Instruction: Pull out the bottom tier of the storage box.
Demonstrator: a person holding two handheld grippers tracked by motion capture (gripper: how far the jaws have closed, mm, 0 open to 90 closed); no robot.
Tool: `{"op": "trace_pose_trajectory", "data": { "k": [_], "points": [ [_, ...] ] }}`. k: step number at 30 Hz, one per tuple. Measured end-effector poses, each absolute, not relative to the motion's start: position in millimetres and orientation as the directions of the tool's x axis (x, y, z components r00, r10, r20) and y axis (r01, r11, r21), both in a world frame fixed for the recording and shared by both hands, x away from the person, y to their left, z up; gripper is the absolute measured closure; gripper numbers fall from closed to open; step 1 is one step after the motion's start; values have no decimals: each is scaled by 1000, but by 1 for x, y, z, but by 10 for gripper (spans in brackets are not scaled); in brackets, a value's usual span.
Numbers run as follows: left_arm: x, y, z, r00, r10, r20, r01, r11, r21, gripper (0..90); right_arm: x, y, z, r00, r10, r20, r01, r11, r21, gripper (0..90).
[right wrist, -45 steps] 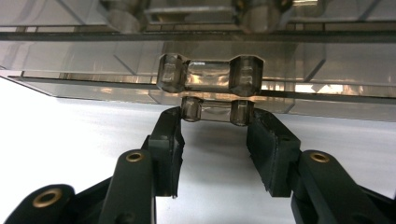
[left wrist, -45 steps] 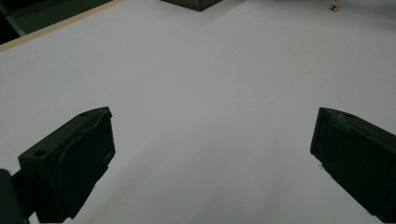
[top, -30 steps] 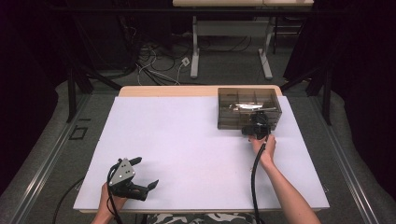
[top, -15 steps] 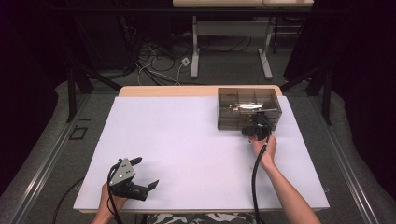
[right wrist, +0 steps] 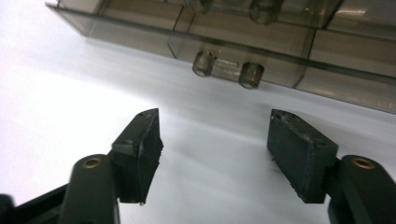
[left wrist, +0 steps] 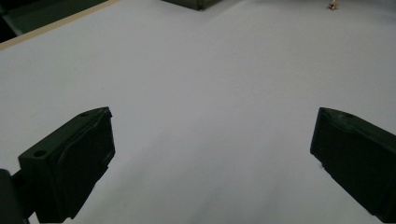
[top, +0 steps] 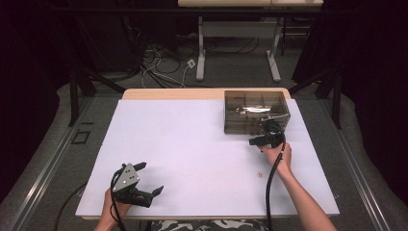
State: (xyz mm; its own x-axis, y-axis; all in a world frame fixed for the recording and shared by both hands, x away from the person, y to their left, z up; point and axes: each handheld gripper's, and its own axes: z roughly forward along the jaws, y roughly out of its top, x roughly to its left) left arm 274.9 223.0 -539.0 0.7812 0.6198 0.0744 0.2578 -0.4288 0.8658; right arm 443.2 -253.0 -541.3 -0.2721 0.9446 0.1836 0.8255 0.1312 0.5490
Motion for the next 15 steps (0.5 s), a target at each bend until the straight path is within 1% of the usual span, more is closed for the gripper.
{"op": "trace_pose_trajectory", "data": {
  "k": [3,4,5,10,13,15],
  "points": [
    [275,224,-539,784,616,76,256,-433,864,0,441,-258,-540,-308,934,180,822,165,545,312],
    [275,224,-539,783,617,77,256,-433,864,0,441,-260,-541,-330,925,190,806,172,566,304],
    [275,224,-539,783,617,76,257,-432,864,0,440,-261,-539,-339,924,175,815,195,546,291],
    [275,223,-539,784,617,76,258,-434,863,0,438,-266,-533,-399,905,146,791,259,554,233],
    [274,223,-539,784,616,76,257,-434,864,0,438,-266,-530,-431,894,120,786,307,537,179],
    [274,223,-539,784,617,73,258,-431,865,0,438,-266,-528,-442,891,107,782,324,532,171]
  ]
}}
